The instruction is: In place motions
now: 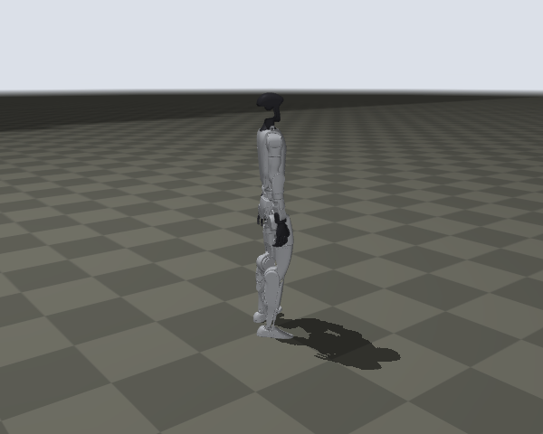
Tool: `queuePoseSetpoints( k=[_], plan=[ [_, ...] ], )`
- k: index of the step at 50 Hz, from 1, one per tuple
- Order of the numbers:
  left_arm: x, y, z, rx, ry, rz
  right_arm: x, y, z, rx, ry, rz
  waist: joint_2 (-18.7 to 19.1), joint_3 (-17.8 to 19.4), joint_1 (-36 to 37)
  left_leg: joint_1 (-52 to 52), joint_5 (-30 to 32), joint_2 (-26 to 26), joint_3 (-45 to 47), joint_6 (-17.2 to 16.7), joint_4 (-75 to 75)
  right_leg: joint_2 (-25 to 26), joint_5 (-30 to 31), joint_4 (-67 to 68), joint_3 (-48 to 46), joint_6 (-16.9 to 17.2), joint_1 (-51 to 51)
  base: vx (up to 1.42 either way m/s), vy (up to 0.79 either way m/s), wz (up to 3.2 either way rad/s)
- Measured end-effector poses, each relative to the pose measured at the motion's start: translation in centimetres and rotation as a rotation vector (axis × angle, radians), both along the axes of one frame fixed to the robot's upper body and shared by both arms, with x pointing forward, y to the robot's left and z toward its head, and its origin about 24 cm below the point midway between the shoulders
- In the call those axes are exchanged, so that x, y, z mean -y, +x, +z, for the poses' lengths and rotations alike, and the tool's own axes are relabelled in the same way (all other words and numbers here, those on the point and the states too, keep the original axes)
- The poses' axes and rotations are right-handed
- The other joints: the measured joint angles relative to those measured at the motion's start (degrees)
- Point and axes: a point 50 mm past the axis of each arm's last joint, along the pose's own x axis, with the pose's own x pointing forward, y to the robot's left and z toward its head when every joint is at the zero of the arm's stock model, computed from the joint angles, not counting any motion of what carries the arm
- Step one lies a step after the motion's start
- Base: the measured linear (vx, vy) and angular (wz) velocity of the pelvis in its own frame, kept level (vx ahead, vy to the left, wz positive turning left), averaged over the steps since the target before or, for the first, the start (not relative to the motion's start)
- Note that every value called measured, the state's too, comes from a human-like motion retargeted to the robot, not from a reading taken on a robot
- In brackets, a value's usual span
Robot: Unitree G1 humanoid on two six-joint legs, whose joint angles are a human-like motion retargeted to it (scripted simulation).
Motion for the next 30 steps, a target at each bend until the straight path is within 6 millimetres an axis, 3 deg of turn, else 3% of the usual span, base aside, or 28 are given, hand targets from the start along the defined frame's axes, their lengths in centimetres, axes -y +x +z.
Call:
queuePoseSetpoints(
  k=[30],
  plan=[
    [0.39, 0.39, -0.08, 0.004, -0.011, -0.013, -0.13, 0.85, 0.03, 0.032, 0.03, 0.01, 0.7, 0.8, -0.3, 1.4, -0.1, 0.0, 1.1, -0.1, -0.6, 0.2, 0.2, 0.4, 1.2, -0.1, 0.0, 0.0, 0.0, 0.0]
  ],
)
